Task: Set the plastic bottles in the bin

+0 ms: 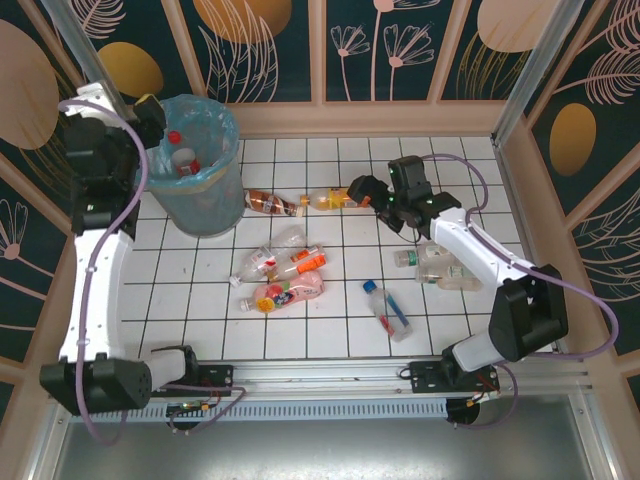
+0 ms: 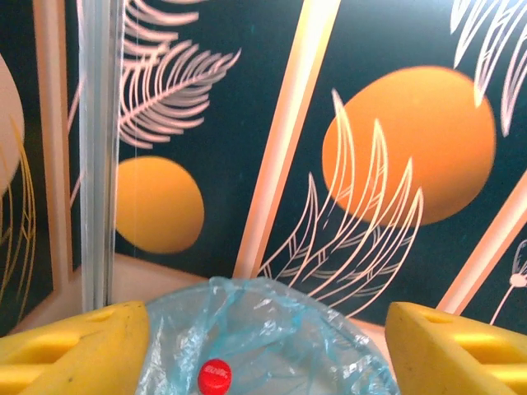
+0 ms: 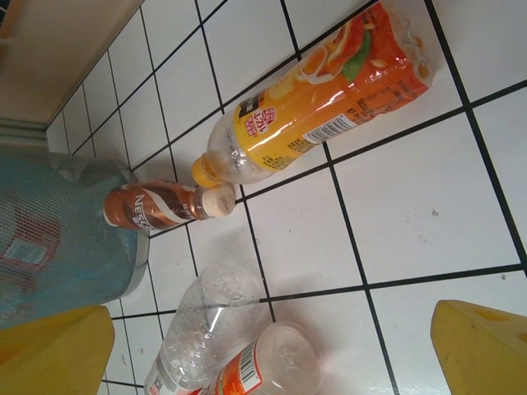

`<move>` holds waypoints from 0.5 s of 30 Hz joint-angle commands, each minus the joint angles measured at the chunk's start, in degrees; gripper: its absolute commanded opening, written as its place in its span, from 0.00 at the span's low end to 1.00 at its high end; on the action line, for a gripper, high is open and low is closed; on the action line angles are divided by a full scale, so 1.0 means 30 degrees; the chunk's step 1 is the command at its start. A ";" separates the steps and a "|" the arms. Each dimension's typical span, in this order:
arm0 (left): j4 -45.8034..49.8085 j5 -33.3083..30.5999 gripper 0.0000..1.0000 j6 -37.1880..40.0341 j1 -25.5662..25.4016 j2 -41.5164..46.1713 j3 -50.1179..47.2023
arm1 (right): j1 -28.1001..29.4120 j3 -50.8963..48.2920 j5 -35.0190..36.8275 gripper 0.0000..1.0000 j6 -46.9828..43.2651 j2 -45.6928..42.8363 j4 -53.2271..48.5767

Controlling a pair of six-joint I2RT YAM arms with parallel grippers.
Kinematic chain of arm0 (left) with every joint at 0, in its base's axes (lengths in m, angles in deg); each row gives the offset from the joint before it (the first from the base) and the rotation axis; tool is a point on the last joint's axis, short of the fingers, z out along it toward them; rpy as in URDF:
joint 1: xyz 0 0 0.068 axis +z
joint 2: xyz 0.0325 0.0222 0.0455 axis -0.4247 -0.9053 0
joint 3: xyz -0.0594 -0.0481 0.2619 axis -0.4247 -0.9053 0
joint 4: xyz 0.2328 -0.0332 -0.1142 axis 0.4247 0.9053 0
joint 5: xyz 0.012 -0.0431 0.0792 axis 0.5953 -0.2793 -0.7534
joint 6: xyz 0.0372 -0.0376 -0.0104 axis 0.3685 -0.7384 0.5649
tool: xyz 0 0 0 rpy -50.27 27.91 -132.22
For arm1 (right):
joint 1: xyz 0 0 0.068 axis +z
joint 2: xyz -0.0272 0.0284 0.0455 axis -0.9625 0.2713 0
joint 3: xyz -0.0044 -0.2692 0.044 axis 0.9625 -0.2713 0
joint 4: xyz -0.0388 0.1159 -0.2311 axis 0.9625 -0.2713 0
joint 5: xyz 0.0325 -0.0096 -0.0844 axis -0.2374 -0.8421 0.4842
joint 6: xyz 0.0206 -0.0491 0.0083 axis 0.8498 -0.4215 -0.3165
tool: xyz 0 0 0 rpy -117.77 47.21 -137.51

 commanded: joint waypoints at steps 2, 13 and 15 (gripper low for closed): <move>0.0349 0.0985 0.69 -0.0189 0.0144 0.0792 -0.1191 | 0.0210 0.1613 0.1240 0.99 -0.1750 0.0340 -0.1007; 0.1827 0.2440 0.58 0.1312 -0.4367 0.2301 -0.3104 | 0.0342 0.3329 -0.1776 0.92 -1.4700 -0.0020 -0.1367; 0.2104 0.1613 0.58 0.1405 -0.5926 0.2480 -0.3707 | 0.0329 0.3278 -0.1366 0.91 -1.6641 -0.0203 -0.1133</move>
